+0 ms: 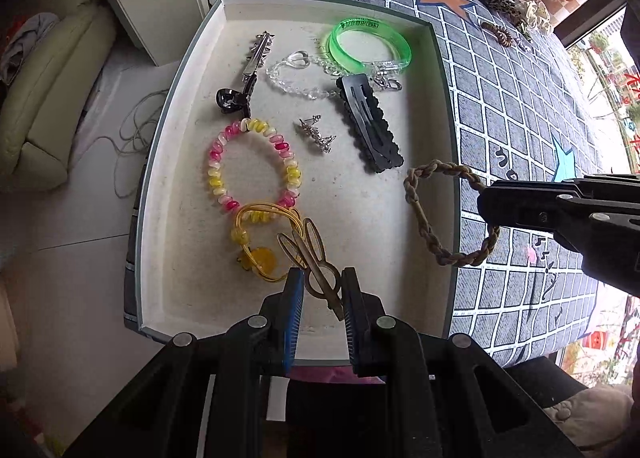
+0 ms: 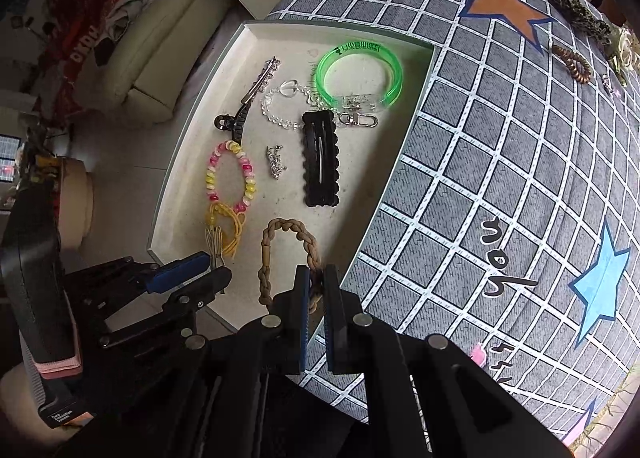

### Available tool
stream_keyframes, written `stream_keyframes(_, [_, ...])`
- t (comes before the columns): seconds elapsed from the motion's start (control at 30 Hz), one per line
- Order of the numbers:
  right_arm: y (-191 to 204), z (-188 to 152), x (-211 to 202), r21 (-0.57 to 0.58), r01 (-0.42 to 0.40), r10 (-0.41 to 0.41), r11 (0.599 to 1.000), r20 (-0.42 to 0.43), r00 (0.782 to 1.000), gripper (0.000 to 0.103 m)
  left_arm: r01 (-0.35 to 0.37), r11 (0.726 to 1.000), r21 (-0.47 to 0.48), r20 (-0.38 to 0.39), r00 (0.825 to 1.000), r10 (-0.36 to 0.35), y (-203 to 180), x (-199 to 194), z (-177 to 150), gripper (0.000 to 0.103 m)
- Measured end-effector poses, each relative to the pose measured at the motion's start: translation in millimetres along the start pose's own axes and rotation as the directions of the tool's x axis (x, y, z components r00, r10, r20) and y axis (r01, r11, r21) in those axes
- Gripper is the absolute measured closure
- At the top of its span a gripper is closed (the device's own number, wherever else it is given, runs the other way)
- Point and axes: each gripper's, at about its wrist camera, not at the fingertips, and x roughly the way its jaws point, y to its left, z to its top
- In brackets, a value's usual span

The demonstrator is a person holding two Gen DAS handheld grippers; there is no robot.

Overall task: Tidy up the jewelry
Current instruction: 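Carry the braided bracelet to the tray with right tool while left tool releases bunny clip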

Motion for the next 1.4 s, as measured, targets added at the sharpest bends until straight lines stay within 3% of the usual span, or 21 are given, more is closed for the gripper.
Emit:
stream_keyframes(0.57, [10,12,44,-0.036,0.038,-0.040,0.999,-0.052,0.998,0.096,-0.070,0.998,-0.011,-0.009,0.998,0.069,3,33,3,0.076])
stream_keyframes(1.4, [5,25,77,-0.059,0.083,-0.087,0.995,-0.071,0.994,0.096,-0.120,0.993,-0.004,0.024,0.993,0.120,-16,38,16,0.076])
